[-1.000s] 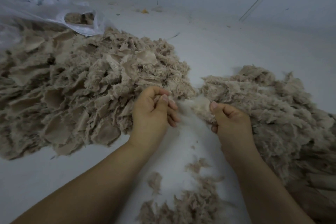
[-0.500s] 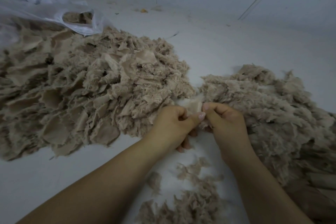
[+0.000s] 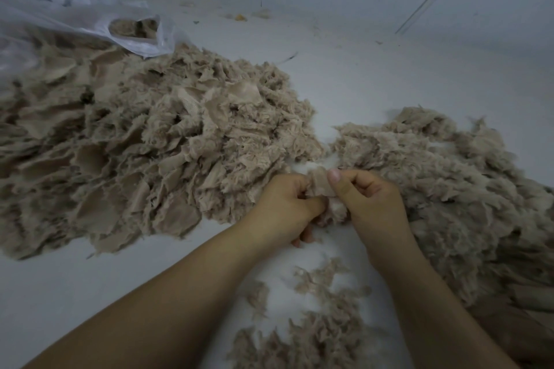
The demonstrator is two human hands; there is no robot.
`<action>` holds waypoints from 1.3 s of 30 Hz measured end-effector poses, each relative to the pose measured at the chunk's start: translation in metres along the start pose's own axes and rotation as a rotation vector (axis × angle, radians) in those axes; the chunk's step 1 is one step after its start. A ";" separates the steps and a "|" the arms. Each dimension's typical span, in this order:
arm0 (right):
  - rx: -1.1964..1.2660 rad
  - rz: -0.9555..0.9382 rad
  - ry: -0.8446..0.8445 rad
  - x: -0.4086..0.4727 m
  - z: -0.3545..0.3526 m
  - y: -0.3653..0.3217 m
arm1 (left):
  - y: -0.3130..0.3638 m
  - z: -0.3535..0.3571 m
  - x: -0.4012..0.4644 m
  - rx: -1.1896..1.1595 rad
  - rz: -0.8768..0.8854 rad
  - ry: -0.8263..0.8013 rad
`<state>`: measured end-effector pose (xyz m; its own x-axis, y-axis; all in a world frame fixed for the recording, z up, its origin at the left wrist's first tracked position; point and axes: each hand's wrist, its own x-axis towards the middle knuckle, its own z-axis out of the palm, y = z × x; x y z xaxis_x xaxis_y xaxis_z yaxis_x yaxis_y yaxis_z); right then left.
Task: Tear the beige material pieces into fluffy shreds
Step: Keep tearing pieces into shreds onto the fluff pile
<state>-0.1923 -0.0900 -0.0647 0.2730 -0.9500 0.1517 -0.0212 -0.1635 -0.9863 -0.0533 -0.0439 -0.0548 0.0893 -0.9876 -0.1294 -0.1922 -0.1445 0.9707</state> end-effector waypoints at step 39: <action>0.198 0.162 0.255 0.009 0.000 0.002 | 0.033 0.009 0.005 1.171 0.476 0.297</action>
<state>-0.1895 -0.0992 -0.0656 0.0321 -0.9993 -0.0208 0.1491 0.0254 -0.9885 -0.0684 -0.0546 -0.0249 -0.0409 -0.9270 0.3727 -0.9858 0.0981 0.1359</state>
